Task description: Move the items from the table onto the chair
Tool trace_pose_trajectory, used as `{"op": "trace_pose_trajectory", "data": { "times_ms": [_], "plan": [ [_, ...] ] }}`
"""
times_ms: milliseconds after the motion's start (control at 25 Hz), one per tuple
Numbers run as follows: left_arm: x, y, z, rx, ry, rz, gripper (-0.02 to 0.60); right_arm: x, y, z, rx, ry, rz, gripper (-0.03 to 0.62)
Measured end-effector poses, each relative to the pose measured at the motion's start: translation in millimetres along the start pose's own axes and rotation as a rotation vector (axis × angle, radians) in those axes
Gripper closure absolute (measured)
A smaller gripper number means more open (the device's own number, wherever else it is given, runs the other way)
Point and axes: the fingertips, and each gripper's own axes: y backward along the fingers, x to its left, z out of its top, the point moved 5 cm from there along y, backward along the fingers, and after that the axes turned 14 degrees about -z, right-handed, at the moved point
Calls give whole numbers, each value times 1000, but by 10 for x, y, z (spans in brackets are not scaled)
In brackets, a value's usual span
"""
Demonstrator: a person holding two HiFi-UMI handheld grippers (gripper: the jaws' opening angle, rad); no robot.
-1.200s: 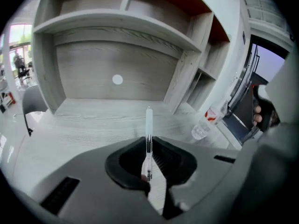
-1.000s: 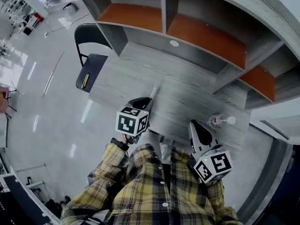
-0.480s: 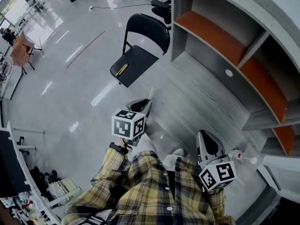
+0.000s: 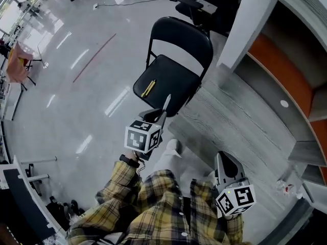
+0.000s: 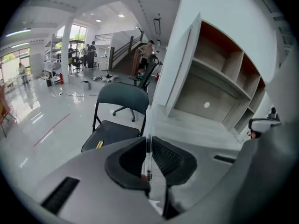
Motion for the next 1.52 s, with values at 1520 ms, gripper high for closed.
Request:
{"op": "trace_pose_trajectory", "data": {
  "times_ms": [1520],
  "plan": [
    [3056, -2934, -1726, 446, 136, 154, 511, 284, -2365, -585, 145, -82, -71, 577]
  ]
}}
